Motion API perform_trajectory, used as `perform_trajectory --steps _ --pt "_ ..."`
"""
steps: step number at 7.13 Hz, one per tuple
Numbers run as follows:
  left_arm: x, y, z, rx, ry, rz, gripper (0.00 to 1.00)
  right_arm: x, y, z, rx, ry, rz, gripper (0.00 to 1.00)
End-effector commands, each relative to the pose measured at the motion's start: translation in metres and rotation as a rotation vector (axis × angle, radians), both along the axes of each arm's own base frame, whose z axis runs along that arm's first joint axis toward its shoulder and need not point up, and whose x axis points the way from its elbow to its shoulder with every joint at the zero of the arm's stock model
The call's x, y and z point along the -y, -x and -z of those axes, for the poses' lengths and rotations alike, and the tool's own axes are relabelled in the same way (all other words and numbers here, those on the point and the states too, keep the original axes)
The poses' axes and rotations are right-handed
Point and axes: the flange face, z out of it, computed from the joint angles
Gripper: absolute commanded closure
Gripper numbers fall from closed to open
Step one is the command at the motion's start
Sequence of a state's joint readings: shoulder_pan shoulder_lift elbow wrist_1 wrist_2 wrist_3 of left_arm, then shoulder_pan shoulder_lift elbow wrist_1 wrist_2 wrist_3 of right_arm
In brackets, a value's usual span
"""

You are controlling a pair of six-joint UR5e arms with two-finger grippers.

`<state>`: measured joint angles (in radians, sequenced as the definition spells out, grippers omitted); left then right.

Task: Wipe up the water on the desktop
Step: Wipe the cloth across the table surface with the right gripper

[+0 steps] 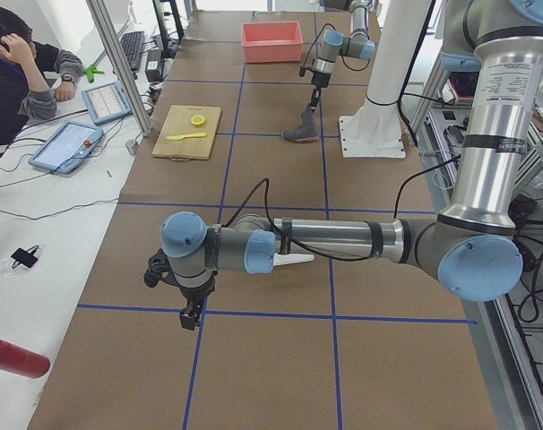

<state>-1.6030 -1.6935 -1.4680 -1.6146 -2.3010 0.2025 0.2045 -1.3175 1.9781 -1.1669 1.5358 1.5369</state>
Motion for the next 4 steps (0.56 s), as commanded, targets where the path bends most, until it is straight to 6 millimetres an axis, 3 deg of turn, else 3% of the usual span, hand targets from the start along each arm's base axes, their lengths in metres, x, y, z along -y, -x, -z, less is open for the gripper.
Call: perform_trajectory --steps 1,3,4 --pt "0.000 0.000 -0.001 0.000 0.000 -0.001 0.01 0.030 -0.051 -0.029 -0.226 0.032 0.063 1.00" --pt "0.000 0.000 -0.001 0.000 0.000 -0.001 0.01 0.014 -0.124 -0.085 -0.457 0.049 0.115 1.00" --pt "0.000 0.000 -0.001 0.000 0.000 -0.001 0.01 0.007 -0.149 -0.118 -0.589 0.071 0.136 1.00"
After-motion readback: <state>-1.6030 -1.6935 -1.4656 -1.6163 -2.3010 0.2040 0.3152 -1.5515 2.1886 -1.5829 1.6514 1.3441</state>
